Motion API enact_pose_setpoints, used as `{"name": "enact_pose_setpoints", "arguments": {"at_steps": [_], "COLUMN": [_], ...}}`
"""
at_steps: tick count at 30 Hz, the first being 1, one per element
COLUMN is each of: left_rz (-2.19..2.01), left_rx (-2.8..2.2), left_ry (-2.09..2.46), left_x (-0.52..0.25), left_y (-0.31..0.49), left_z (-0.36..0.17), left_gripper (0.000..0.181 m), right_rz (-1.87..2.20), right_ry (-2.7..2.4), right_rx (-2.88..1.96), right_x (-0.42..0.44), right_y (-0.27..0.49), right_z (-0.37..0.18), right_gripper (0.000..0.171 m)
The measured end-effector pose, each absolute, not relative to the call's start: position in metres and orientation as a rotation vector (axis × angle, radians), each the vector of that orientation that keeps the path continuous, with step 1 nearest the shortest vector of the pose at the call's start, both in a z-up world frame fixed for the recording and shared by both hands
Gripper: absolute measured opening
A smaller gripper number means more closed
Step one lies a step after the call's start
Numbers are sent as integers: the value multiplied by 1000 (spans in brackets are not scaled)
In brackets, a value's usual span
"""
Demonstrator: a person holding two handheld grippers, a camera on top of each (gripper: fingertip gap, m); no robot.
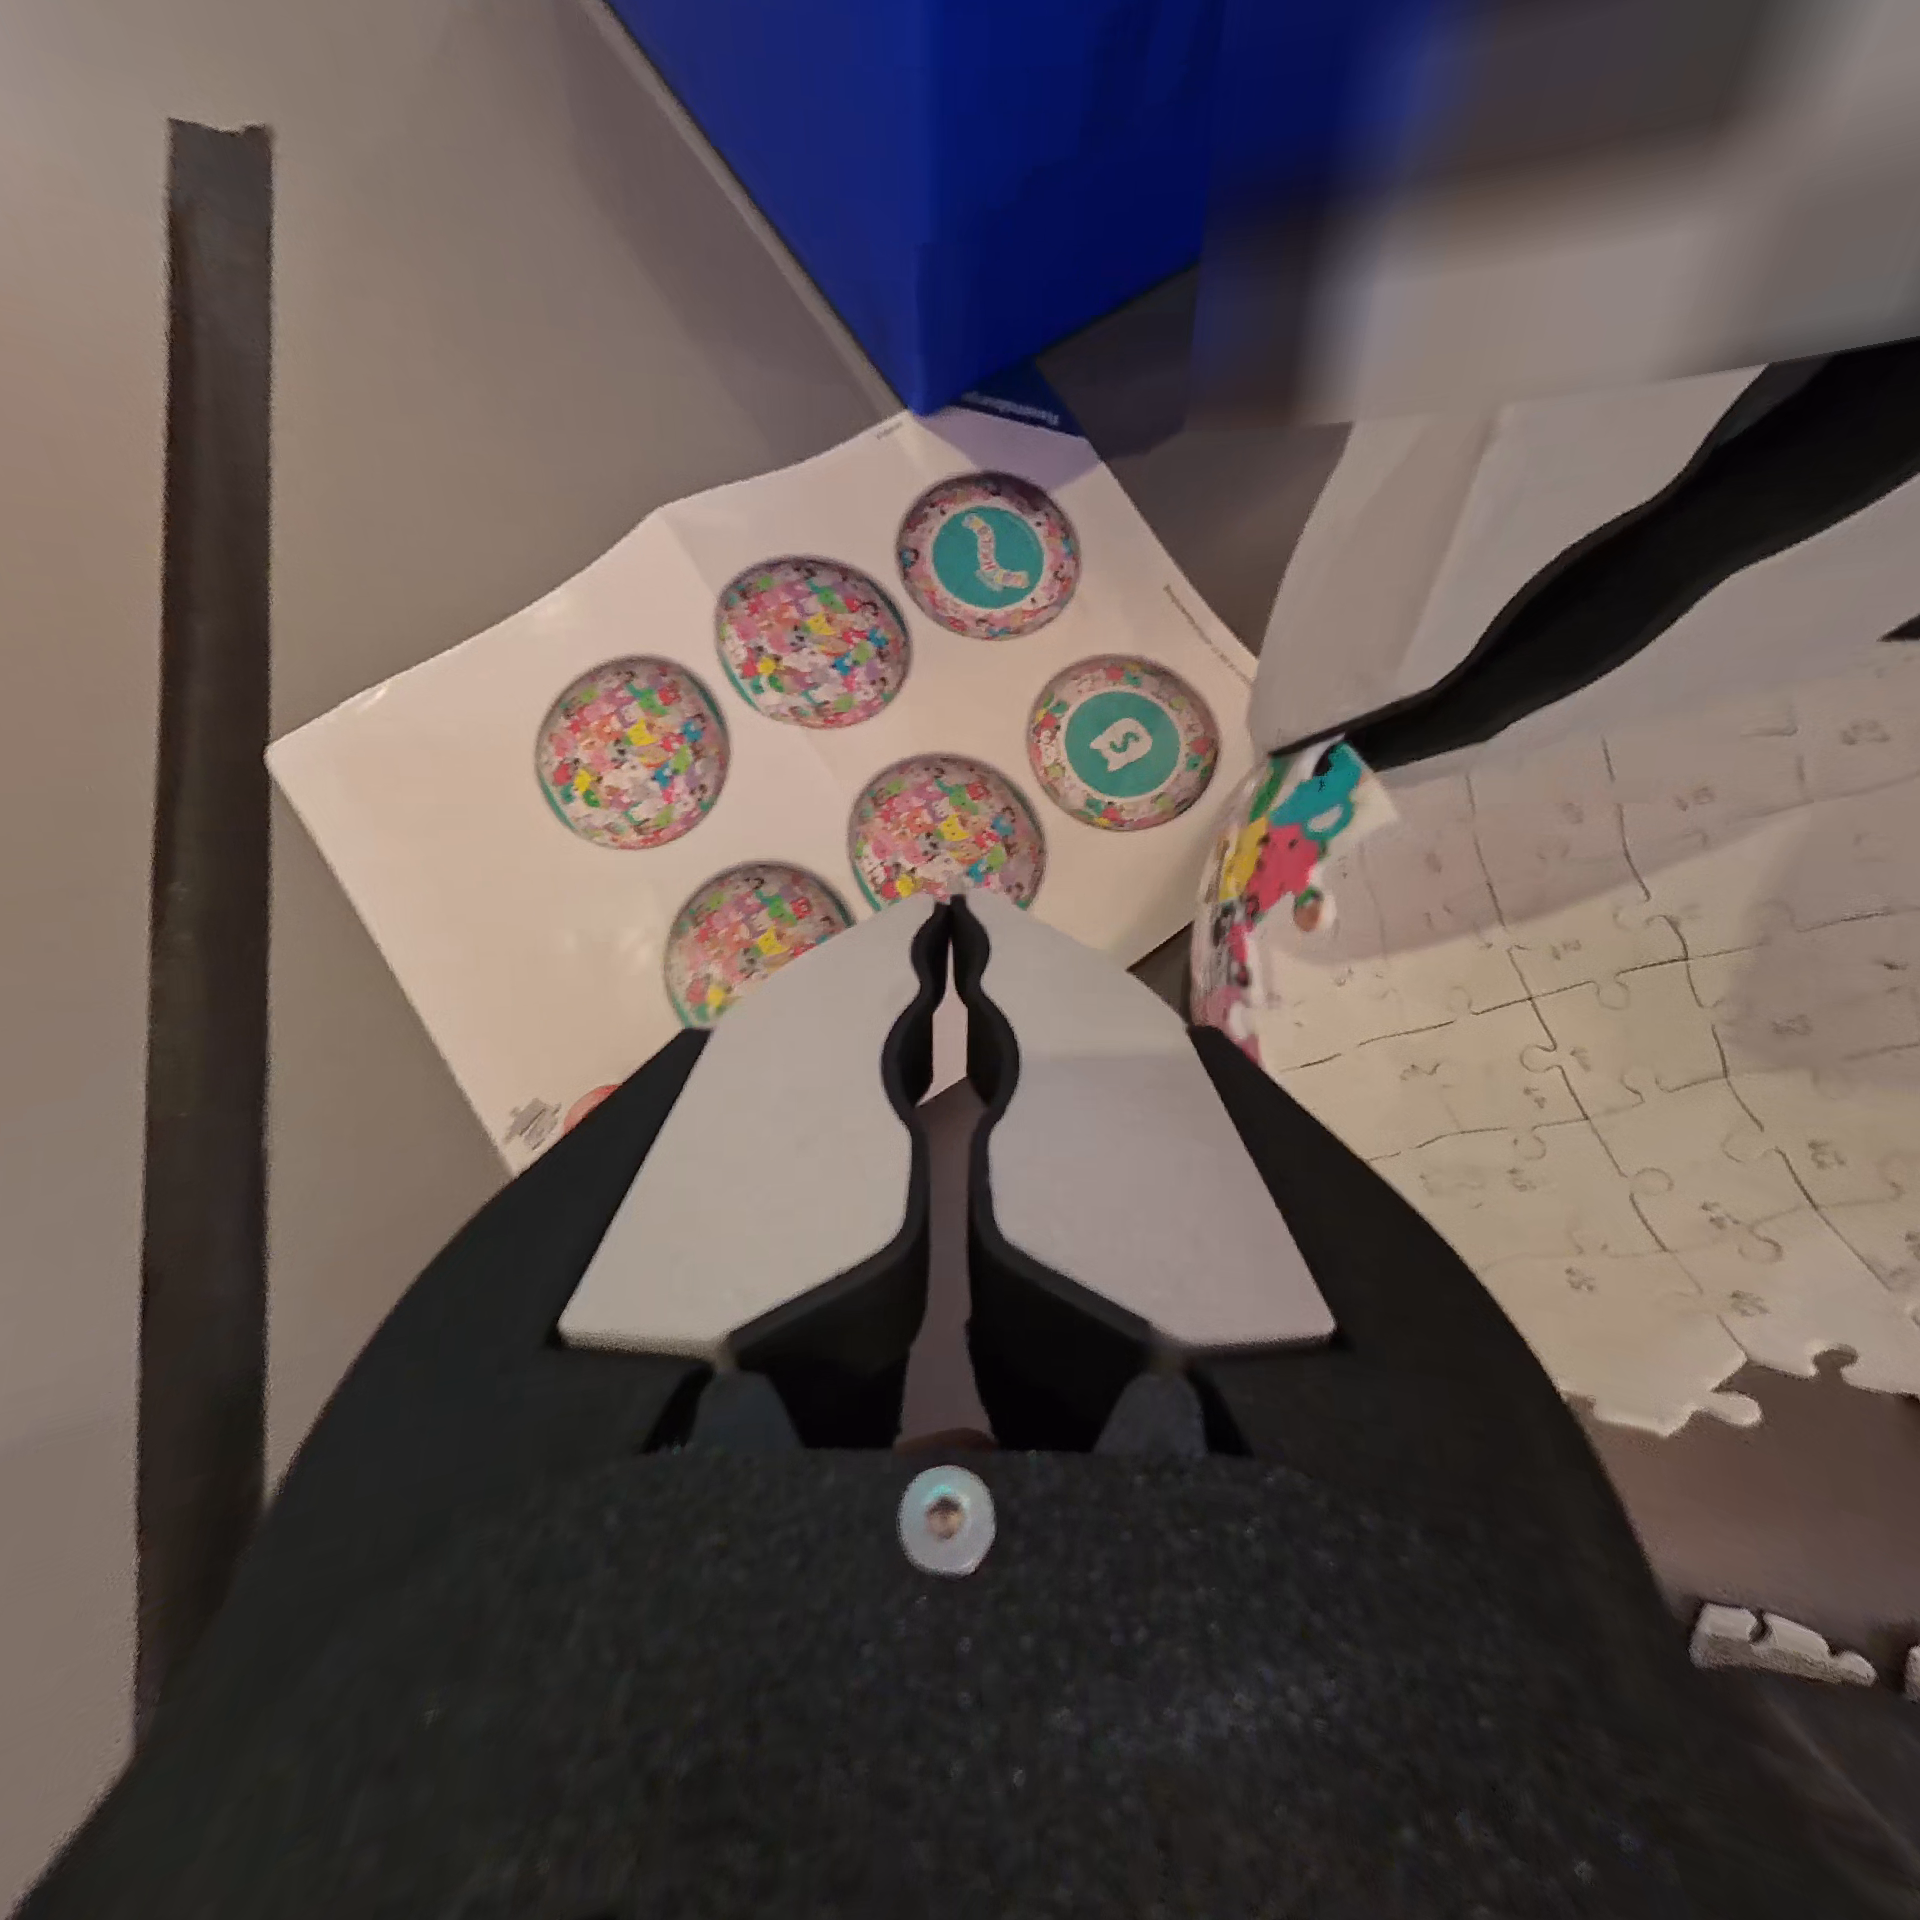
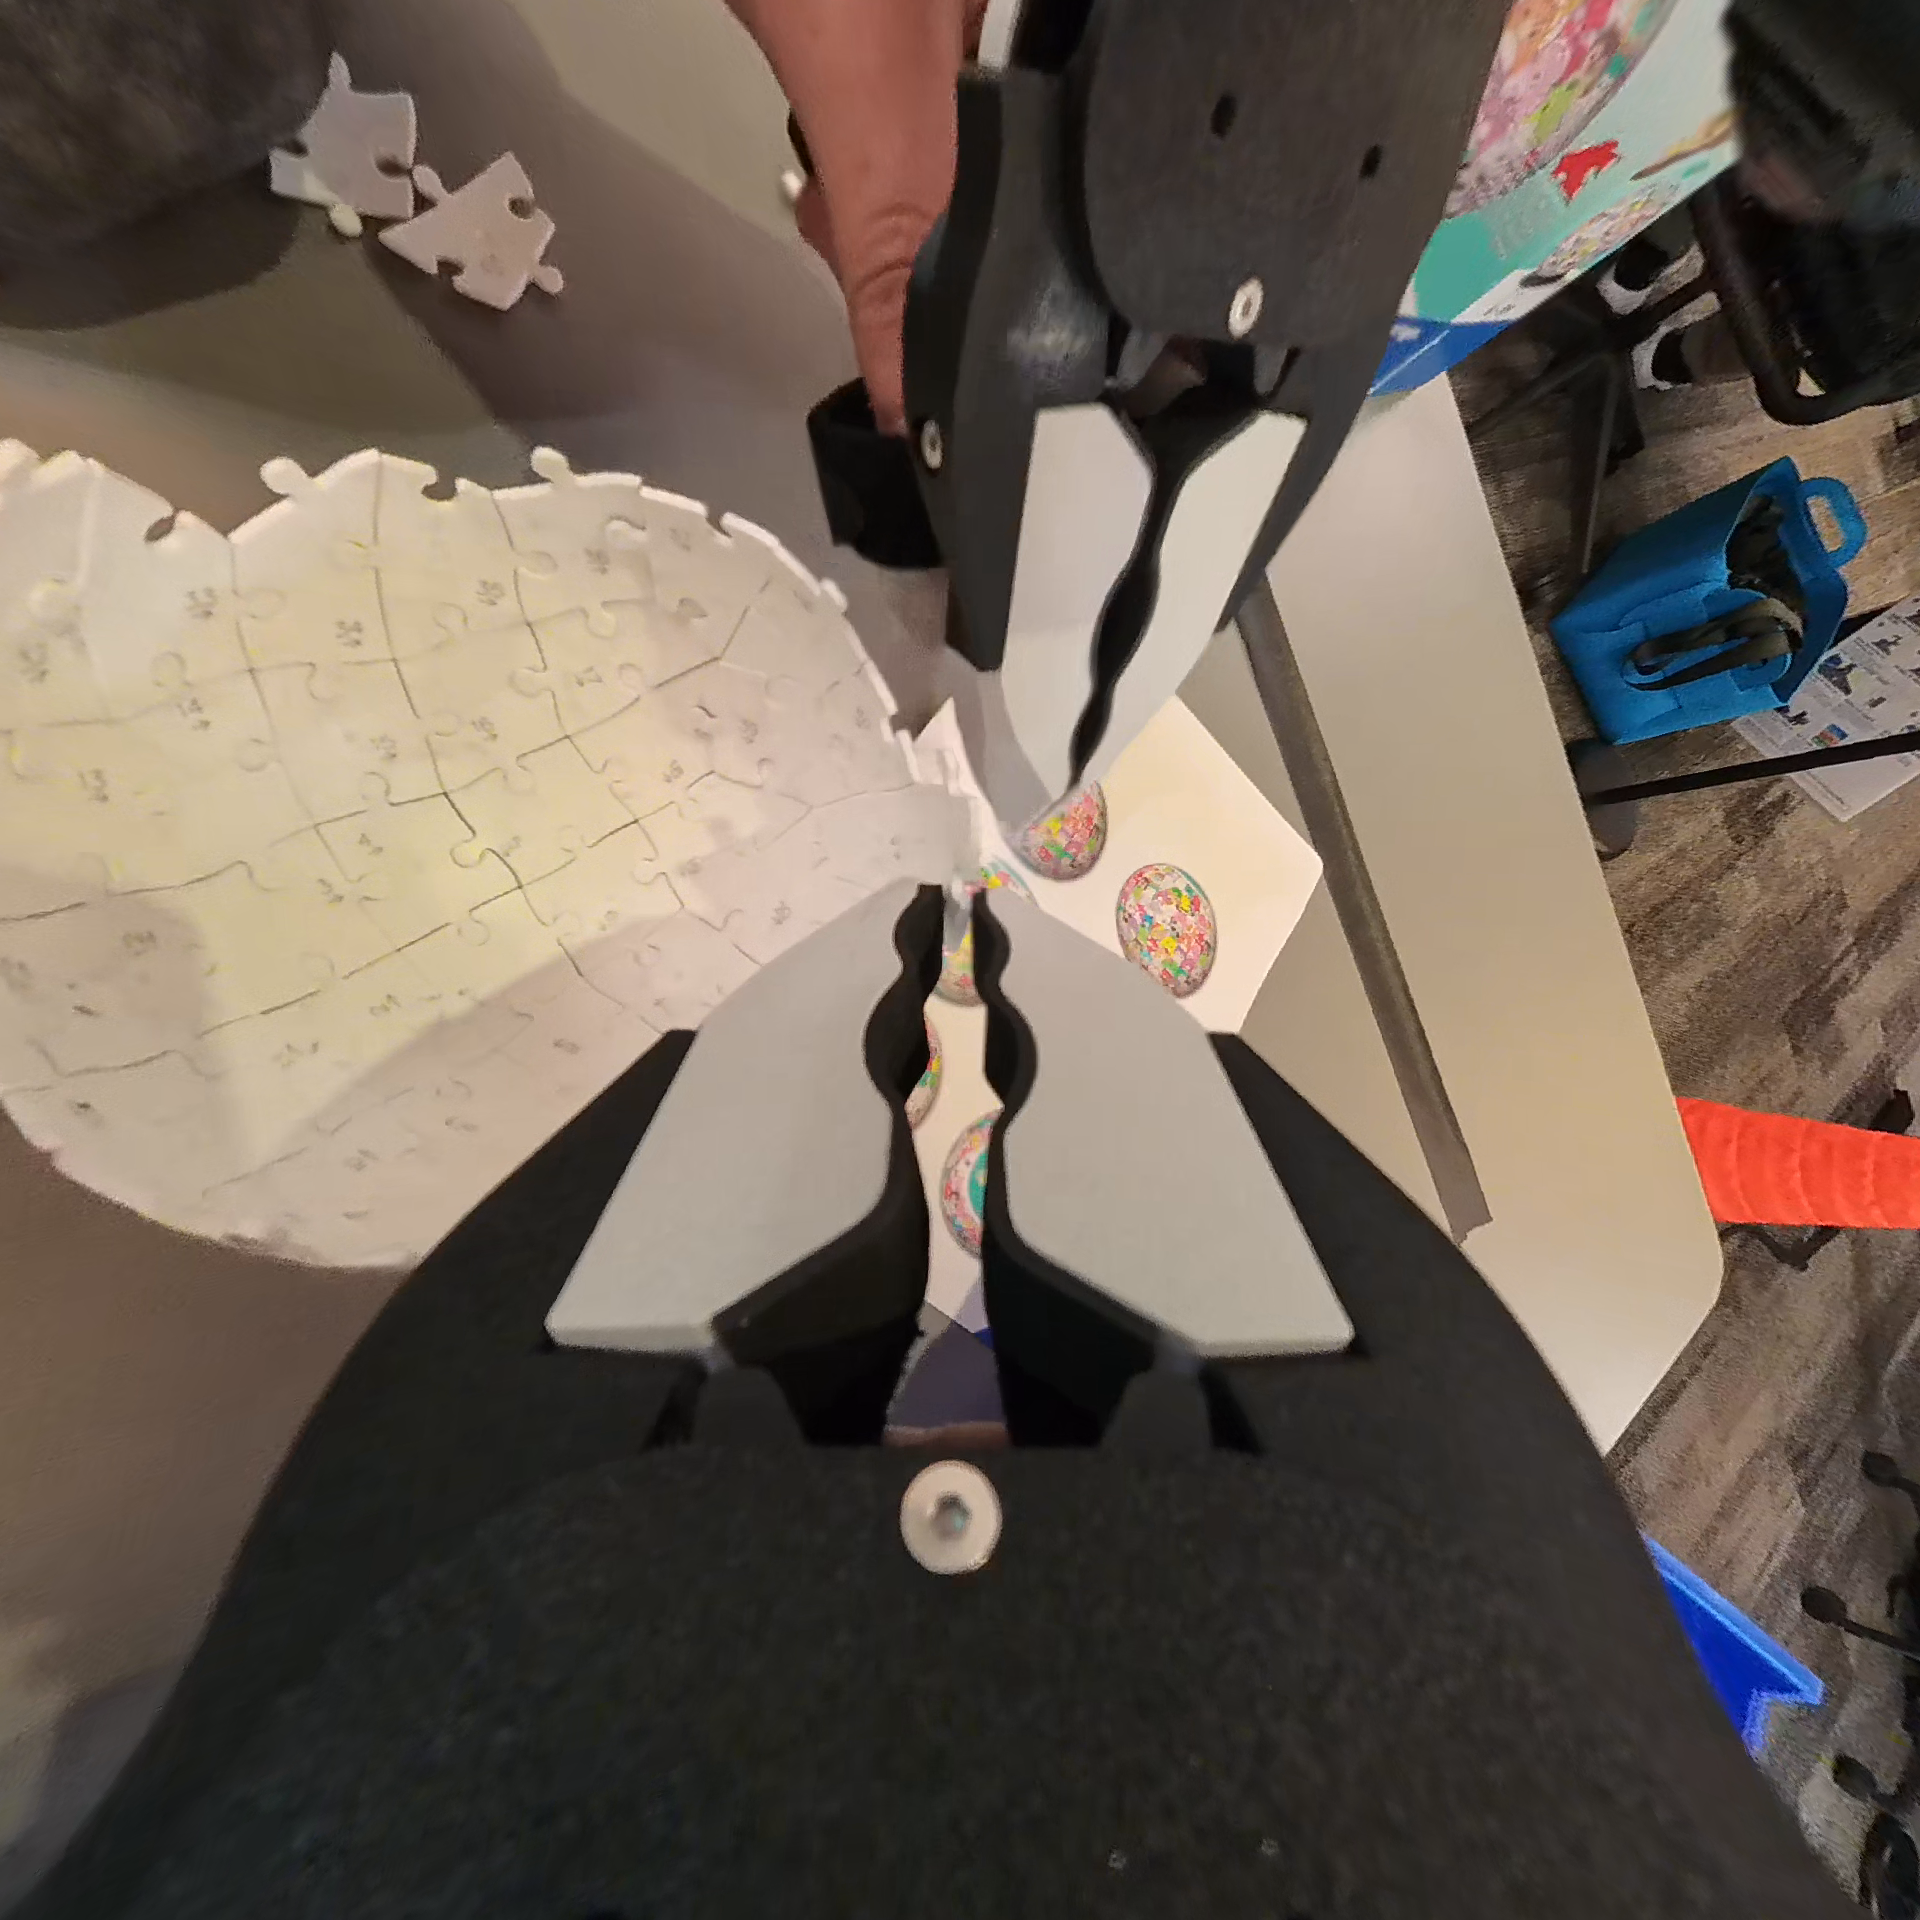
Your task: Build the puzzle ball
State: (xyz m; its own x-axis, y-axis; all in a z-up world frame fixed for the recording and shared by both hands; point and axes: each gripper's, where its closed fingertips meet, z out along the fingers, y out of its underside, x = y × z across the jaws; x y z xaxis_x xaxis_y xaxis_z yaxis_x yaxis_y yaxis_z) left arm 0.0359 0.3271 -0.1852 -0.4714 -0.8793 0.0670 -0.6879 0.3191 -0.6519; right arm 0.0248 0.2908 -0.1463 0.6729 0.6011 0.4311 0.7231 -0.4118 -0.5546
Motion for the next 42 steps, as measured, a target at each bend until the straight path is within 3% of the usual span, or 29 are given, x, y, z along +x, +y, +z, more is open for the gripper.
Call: {"name": "enact_pose_setpoints", "arguments": {"at_steps": [8, 13, 16, 22, 28, 33, 37, 42], "left_rz": [-820, -637, -462, -487, -974, -735, -797, -938], "left_rx": [-1455, -1594, -1670, -1791, -1730, -1501, -1528, -1674], "left_ry": [2152, 2098, 2087, 1915, 1821, 1738, 1748, 1774], "left_x": [26, 9, -15, -58, -76, -75, -59, -43], "left_y": [354, 376, 391, 399, 337, 333, 318, 307], "left_z": [-157, -171, -193, -182, -132, -117, -131, -153], "left_gripper": [0, 0, 4, 4, 18, 17, 17, 26], "right_rz": [-172, -177, -175, -277, -346, -255, 21, -245], "right_ry": [-996, -983, -986, -1001, -799, -636, -438, -538], "right_rx": [-2126, -2074, -1919, -1758, -1816, -1883, -1889, -1945], "right_x": [25, 25, 14, -6, -1, -11, -39, -22], "right_y": [288, 280, 270, 252, 211, 166, 146, 142], "right_z": [-139, -117, -73, -24, -62, -112, -129, -124], "right_gripper": [13, 16, 0, 0, 5, 24, 43, 25]}}
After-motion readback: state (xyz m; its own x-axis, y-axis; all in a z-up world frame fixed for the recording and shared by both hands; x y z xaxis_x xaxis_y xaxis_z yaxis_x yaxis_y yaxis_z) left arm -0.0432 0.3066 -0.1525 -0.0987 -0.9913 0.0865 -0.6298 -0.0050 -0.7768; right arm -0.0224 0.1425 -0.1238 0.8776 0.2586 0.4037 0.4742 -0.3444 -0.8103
